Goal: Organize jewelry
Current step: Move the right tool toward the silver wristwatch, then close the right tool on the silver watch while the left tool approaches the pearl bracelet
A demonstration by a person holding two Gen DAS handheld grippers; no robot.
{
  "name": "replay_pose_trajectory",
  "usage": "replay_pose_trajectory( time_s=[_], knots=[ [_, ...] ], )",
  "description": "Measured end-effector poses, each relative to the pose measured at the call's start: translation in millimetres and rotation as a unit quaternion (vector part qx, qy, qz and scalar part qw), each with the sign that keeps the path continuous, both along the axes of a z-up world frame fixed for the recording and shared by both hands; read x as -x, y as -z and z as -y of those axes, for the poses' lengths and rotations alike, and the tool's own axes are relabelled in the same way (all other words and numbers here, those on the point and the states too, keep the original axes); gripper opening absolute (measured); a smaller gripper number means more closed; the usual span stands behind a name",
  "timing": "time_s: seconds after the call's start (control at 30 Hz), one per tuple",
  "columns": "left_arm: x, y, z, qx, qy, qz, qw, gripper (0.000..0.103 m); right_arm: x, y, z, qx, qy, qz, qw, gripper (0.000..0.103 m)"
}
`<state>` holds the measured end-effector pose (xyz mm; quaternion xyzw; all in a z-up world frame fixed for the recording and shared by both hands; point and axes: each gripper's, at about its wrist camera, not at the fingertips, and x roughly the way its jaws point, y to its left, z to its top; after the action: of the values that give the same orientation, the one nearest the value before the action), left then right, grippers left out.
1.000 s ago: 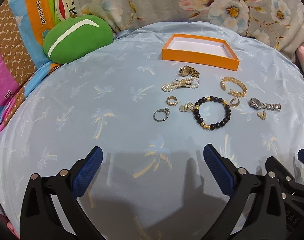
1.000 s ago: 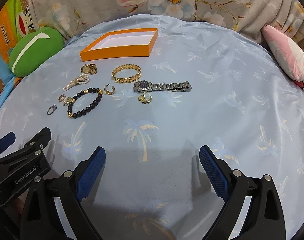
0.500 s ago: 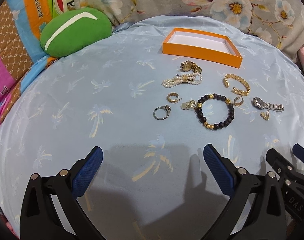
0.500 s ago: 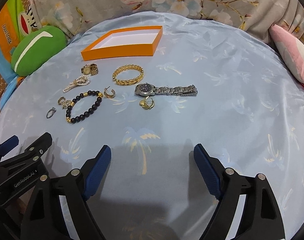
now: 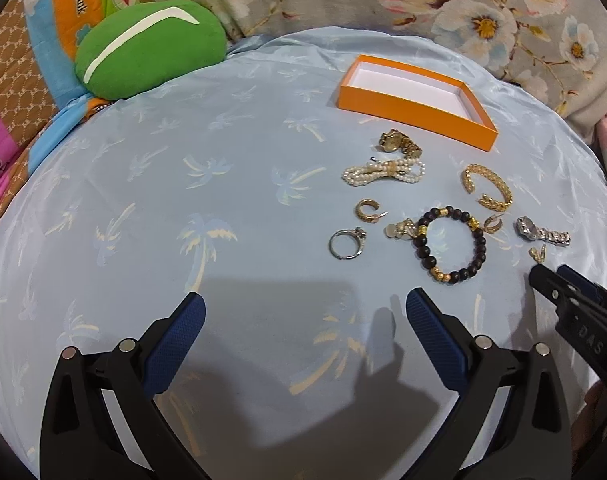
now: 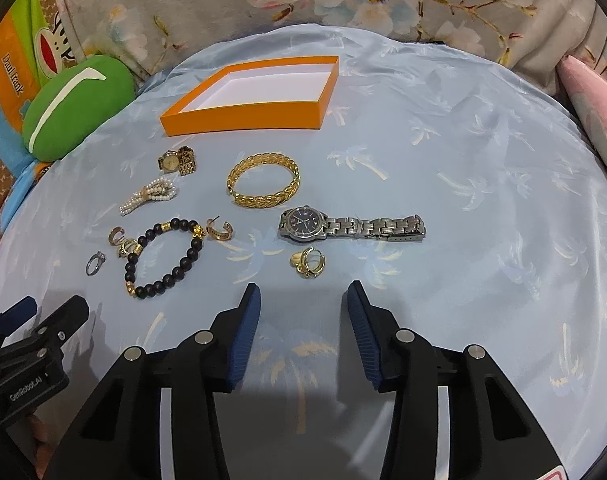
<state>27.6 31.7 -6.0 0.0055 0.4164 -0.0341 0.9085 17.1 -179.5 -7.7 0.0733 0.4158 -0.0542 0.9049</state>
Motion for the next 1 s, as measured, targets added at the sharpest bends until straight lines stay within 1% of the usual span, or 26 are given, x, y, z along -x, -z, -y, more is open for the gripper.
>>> replay_pose_trajectory(
  time_s=[0.03, 0.1, 0.2, 0.27, 0.47, 0.63, 0.73, 0.8, 0.87, 1.0],
  knots=[
    [0, -1, 2, -0.001, 0.005, 0.002, 1.0, 0.098, -2, 0, 0, -0.001, 0.001, 0.0, 1.0, 0.039],
    [-1, -2, 6, -0.005, 0.013, 0.006, 0.9999, 0.098, -5, 0, 0, -0.003, 0.002, 0.002, 1.0, 0.033],
    [-1, -3, 10, -0.002, 0.022, 0.007, 0.9997, 0.098, -9, 0, 1, -0.004, 0.004, 0.002, 1.0, 0.028],
    [-2, -3, 12, 0.002, 0.025, 0.005, 0.9997, 0.098, -10, 0, 2, -0.007, 0.006, 0.002, 1.0, 0.027],
    [-7, -3, 8, 0.004, 0.015, 0.005, 0.9999, 0.098, -10, 0, 2, -0.008, 0.006, 0.002, 1.0, 0.027],
    [-17, -5, 1, 0.016, 0.003, 0.004, 0.9999, 0.098, -9, 0, 2, -0.01, 0.006, 0.003, 1.0, 0.027],
    [-24, -9, -2, 0.022, 0.0, 0.012, 0.9997, 0.098, -10, -1, 2, -0.013, 0.005, 0.004, 1.0, 0.027],
    [-30, -12, -1, 0.018, -0.001, 0.016, 0.9997, 0.098, -10, -2, 3, -0.015, 0.004, 0.004, 1.0, 0.027],
    [-33, -14, 1, 0.016, 0.0, 0.017, 0.9997, 0.098, -10, -5, 2, -0.02, 0.0, 0.01, 1.0, 0.027],
    [-31, -10, 3, 0.027, 0.006, 0.009, 0.9996, 0.098, -12, -17, -8, -0.031, -0.024, 0.022, 0.999, 0.027]
  ],
)
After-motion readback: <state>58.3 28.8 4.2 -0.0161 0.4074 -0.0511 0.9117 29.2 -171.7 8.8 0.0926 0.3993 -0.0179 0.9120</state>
